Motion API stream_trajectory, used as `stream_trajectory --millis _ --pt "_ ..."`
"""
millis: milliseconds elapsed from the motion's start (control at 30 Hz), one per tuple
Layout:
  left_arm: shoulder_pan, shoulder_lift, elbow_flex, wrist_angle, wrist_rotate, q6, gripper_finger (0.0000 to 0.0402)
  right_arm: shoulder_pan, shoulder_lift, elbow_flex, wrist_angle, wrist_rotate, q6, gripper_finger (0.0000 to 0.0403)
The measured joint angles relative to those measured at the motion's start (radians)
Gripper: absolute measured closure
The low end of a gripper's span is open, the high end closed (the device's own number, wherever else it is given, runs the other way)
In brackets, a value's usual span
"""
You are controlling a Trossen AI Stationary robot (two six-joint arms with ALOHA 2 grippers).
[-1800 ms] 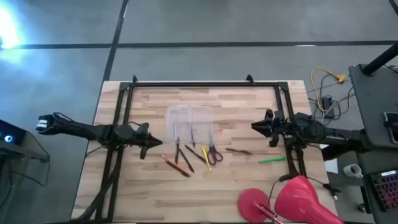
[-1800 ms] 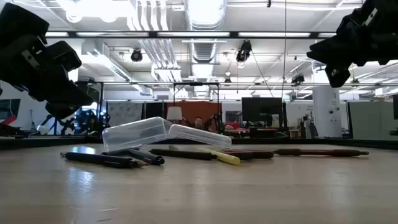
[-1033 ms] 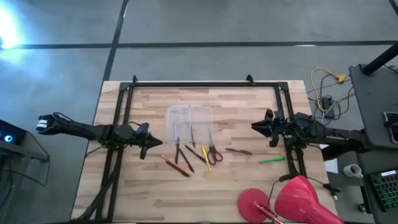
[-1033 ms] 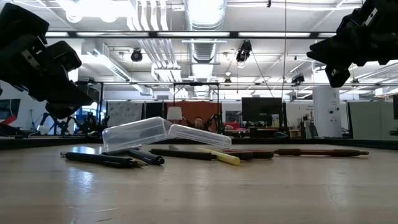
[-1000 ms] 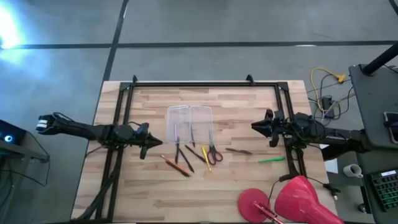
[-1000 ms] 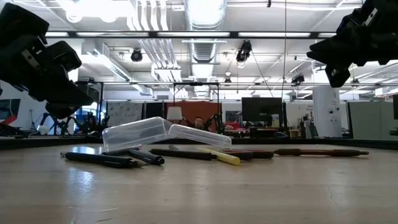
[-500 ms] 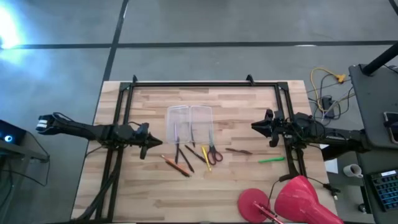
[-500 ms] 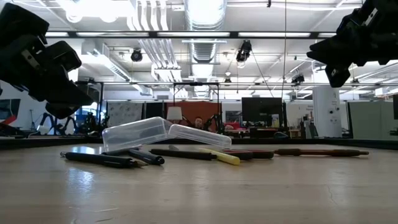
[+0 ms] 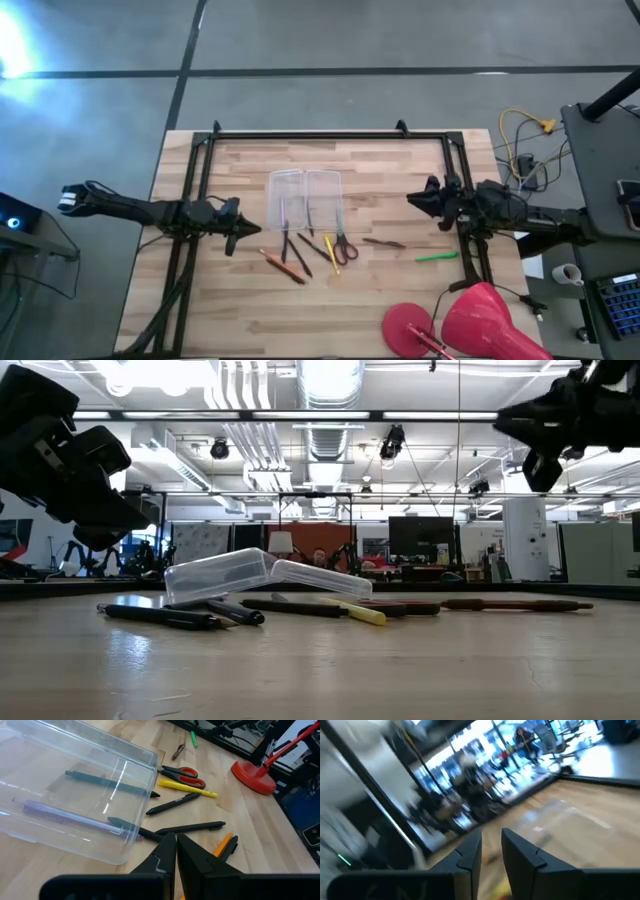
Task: Pick & place school supplies into a supply box
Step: Prepare the transparent supply box
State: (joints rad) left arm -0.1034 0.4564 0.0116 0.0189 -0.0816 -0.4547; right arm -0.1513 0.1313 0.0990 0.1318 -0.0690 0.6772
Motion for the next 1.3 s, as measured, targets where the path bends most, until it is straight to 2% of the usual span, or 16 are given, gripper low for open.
stream_trajectory --millis 133,367,533,633,767,867,1067,1167,1300 --pt "0.000 0.000 0.000 0.000 0.000 0.000 0.0402 0.000 0.078 0.000 0.013 -0.016 0.117 0.0335" --pt "0.000 0.000 0.000 0.000 0.000 0.000 0.0402 0.000 0.288 0.018 0.015 -0.031 0.311 0.0335" --pt "0.000 0.000 0.000 0.000 0.000 0.000 0.0402 -0.003 0.399 0.063 0.014 0.126 0.309 0.0335" --pt "0.000 0.000 0.000 0.000 0.000 0.000 0.0402 -0.003 0.443 0.102 0.029 0.182 0.434 0.0335" --pt "0.000 0.000 0.000 0.000 0.000 0.000 0.0402 -0.011 0.539 0.170 0.011 0.156 0.329 0.0334" --pt "0.000 0.000 0.000 0.000 0.000 0.000 0.0402 -0.010 0.642 0.267 -0.146 0.195 0.356 0.0323" --pt "0.000 0.000 0.000 0.001 0.000 0.000 0.0402 -0.010 0.873 0.502 -0.734 0.203 0.238 0.0280" --pt "0.000 0.000 0.000 0.001 0.000 0.000 0.0402 -0.011 0.979 0.564 -0.852 0.187 0.131 0.0264" --pt "0.000 0.000 0.000 0.002 0.000 0.000 0.0402 -0.015 1.089 0.616 -0.854 0.100 0.020 0.0254"
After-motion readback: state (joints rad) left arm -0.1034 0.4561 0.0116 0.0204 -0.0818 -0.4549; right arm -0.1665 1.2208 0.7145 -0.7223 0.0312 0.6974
